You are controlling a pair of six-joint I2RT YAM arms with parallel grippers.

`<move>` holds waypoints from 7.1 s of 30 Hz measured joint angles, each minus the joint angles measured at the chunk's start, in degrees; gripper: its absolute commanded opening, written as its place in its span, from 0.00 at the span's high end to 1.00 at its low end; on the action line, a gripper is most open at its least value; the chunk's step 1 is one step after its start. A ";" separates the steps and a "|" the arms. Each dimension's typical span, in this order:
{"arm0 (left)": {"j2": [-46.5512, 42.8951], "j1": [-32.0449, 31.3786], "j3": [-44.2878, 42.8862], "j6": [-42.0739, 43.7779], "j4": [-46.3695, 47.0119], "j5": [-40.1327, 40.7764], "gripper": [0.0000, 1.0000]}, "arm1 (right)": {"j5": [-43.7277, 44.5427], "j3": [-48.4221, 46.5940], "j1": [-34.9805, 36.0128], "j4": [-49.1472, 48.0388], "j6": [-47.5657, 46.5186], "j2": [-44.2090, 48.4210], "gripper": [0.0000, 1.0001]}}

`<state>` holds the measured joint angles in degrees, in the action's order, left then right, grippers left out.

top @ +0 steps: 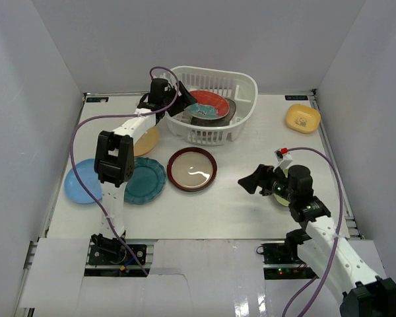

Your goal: Place the plates into the plastic bin on the countertop

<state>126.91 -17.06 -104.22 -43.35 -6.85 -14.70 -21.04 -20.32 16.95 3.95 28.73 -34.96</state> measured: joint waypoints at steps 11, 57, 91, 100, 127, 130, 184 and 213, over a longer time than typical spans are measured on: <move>-2.58 -0.98 1.11 8.13 -6.60 1.14 0.02 | 10.23 2.43 15.23 -18.32 7.39 -18.34 0.15; -47.45 5.68 30.91 12.96 -19.04 -3.93 0.02 | 14.88 7.10 18.82 -36.20 24.09 -29.70 0.92; -86.62 6.08 76.08 -23.39 -42.99 27.80 0.05 | 4.81 -81.20 2.78 -3.15 3.69 -87.52 0.92; -81.94 6.08 82.40 -26.80 -33.09 28.09 0.05 | 5.42 -82.97 3.30 -2.71 3.82 -90.49 0.74; -92.17 6.23 99.49 -27.69 -3.10 25.70 0.55 | 0.11 -26.16 7.30 -24.70 6.64 -38.86 0.03; -88.80 6.23 99.76 -27.30 -0.26 24.46 0.89 | 1.42 -13.44 12.92 -27.85 9.79 -33.73 0.03; -94.64 5.90 73.24 0.13 -7.37 -12.72 0.10 | 11.13 -5.33 28.92 -47.15 29.49 -37.35 0.92; -73.44 5.92 57.57 12.37 -16.85 13.55 0.02 | 7.37 -84.04 6.38 -5.66 10.82 -92.17 0.85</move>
<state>53.47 -11.14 -46.65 -30.98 -23.70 -1.15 -13.67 -104.36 23.33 -1.72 39.55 -127.13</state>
